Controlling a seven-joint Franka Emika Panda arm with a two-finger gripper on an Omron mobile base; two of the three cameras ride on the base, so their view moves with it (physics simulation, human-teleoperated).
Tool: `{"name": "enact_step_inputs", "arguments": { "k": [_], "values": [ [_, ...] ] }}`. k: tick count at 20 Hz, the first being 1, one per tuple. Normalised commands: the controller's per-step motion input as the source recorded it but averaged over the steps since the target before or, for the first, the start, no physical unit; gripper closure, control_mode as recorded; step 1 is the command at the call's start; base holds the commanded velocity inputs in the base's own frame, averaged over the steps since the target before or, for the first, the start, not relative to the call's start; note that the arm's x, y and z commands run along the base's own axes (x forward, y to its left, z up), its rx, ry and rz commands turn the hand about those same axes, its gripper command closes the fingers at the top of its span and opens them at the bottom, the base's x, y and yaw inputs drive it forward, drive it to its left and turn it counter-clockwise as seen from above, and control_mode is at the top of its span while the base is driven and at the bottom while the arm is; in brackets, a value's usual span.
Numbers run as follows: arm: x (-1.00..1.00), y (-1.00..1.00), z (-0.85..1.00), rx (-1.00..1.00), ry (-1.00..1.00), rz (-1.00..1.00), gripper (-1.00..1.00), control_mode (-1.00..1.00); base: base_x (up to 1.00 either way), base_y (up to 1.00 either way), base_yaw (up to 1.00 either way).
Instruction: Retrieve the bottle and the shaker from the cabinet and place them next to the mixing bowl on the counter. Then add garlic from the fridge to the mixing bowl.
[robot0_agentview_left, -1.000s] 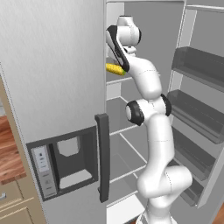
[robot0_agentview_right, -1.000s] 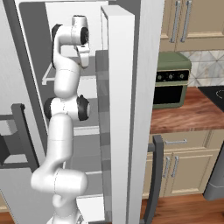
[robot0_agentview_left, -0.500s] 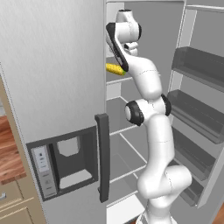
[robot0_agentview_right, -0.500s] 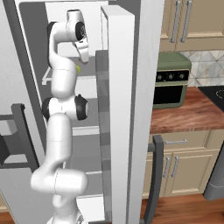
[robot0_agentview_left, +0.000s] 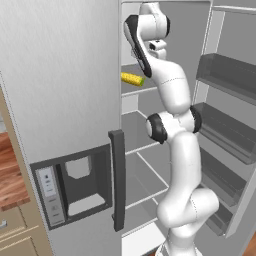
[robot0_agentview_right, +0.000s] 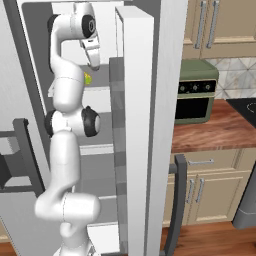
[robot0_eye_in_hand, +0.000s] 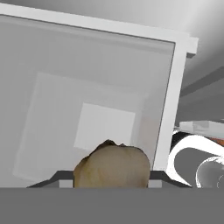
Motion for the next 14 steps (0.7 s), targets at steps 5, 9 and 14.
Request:
{"name": "enact_step_inputs", "arguments": {
  "k": [5, 9, 14],
  "values": [
    [-0.79, -0.02, -0.76, -0.05, -0.08, 0.00, 1.00, -1.00, 0.00, 0.00, 0.00],
    [-0.57, -0.33, -1.00, -0.05, -0.21, 0.04, 1.00, -1.00, 0.00, 0.00, 0.00],
    [-0.78, -0.55, -0.52, -0.02, -0.43, 0.07, 1.00, -1.00, 0.00, 0.00, 0.00]
  ]
}}
